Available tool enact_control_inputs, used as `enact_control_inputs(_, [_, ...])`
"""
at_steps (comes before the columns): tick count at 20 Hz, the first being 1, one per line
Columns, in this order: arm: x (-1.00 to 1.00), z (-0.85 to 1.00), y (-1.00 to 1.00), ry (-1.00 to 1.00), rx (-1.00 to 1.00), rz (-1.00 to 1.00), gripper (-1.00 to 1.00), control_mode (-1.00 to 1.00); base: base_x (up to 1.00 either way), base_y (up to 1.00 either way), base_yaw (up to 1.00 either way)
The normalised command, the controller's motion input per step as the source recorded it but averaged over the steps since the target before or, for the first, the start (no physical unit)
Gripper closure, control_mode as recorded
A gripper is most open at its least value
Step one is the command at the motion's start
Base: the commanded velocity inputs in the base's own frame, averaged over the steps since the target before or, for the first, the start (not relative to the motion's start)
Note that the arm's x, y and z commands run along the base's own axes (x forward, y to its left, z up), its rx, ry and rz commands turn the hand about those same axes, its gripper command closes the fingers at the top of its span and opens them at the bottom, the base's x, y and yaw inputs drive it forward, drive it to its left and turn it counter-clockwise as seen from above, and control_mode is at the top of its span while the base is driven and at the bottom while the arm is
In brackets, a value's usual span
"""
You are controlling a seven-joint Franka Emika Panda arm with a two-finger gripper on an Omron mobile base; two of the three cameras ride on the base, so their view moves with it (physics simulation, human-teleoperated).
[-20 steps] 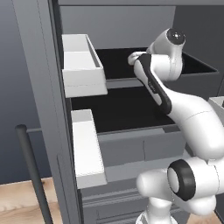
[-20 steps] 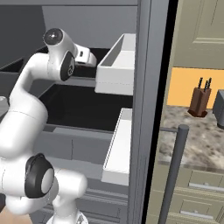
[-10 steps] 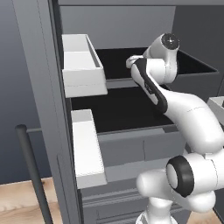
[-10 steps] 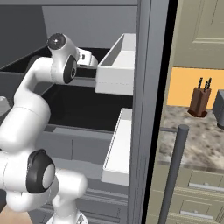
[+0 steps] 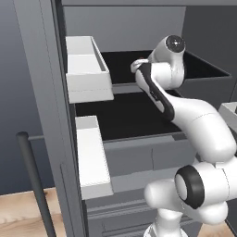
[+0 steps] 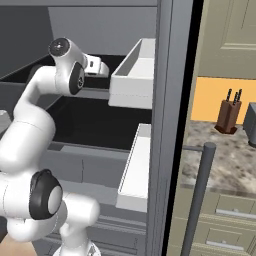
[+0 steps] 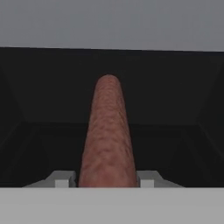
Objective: Move the hot dog bun to the plate on the dining table and place the condiment next to that plate. Then navigate to the fridge and take the sausage and place it on the plate as well.
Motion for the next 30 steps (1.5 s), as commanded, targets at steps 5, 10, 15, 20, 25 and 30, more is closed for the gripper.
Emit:
enact_control_inputs(5, [-0.21, 0.00, 0.00, -0.05, 0.00, 0.00, 1.00, -1.00, 0.00, 0.00, 0.00])
enact_control_inputs(10, [-0.52, 0.00, 0.00, -0.08, 0.00, -0.01, 1.00, -1.00, 0.00, 0.00, 0.00])
enact_control_inputs(15, [-0.98, 0.21, 0.00, -0.09, 0.00, 0.00, 1.00, -1.00, 0.00, 0.00, 0.00])
enact_control_inputs(20, [-1.00, 0.38, 0.00, -0.01, 0.01, 0.00, 1.00, -1.00, 0.00, 0.00, 0.00])
enact_control_inputs(25, [-0.96, 0.63, 0.00, 0.00, 0.01, 0.00, 1.00, -1.00, 0.00, 0.00, 0.00])
enact_control_inputs(30, [-0.99, 0.52, 0.00, 0.00, 0.02, -0.01, 1.00, -1.00, 0.00, 0.00, 0.00])
